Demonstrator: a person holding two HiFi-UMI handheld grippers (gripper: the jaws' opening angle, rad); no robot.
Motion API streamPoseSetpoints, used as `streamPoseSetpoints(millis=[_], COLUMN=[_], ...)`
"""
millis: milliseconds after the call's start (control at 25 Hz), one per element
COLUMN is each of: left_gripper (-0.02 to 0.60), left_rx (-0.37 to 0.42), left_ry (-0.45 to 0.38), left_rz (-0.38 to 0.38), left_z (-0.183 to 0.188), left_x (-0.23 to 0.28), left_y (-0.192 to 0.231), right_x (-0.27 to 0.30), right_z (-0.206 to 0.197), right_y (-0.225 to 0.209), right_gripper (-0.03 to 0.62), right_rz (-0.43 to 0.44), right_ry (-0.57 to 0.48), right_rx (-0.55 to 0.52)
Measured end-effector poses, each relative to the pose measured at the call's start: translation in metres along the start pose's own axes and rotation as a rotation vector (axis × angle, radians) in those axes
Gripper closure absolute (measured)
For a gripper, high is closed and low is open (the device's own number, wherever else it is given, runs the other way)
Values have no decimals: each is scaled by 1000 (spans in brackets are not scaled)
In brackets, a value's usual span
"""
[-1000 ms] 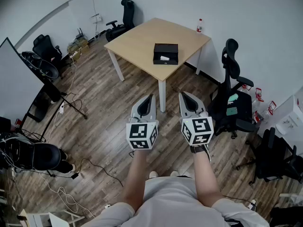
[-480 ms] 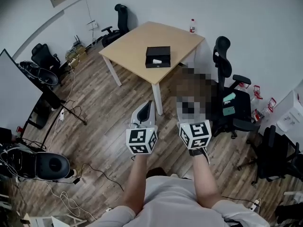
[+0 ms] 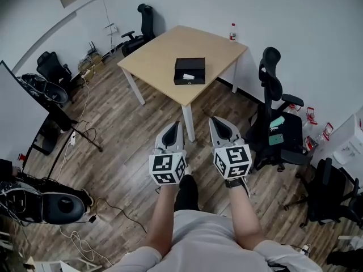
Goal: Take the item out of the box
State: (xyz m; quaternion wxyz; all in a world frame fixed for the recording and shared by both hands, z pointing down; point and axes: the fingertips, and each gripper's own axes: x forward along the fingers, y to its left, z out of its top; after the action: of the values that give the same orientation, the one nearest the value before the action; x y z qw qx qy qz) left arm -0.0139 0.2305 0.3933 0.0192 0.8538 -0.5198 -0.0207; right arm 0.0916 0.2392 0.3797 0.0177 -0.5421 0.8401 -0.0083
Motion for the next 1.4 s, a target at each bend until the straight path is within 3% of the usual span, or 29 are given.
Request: streamPoseSetpoints(millis=[240, 800, 1120, 1400], left_gripper=[577, 575, 575, 575], left_rx=[-22, -42, -56, -85], left_ry=[-6, -16, 10, 88], left_rz=[-12, -58, -85, -88], left_z=[-5, 11, -5, -49], left_x=[64, 262, 334, 368], left_y=[45, 176, 238, 255], right_x=[69, 294, 395, 421], right_z=[-12, 2, -27, -74], right_y=[-5, -80, -85, -114], right_gripper=[582, 582, 582, 582], right_rz=[22, -24, 2, -18], right_ry=[20, 32, 97, 202], right_rx=[-27, -54, -76, -69])
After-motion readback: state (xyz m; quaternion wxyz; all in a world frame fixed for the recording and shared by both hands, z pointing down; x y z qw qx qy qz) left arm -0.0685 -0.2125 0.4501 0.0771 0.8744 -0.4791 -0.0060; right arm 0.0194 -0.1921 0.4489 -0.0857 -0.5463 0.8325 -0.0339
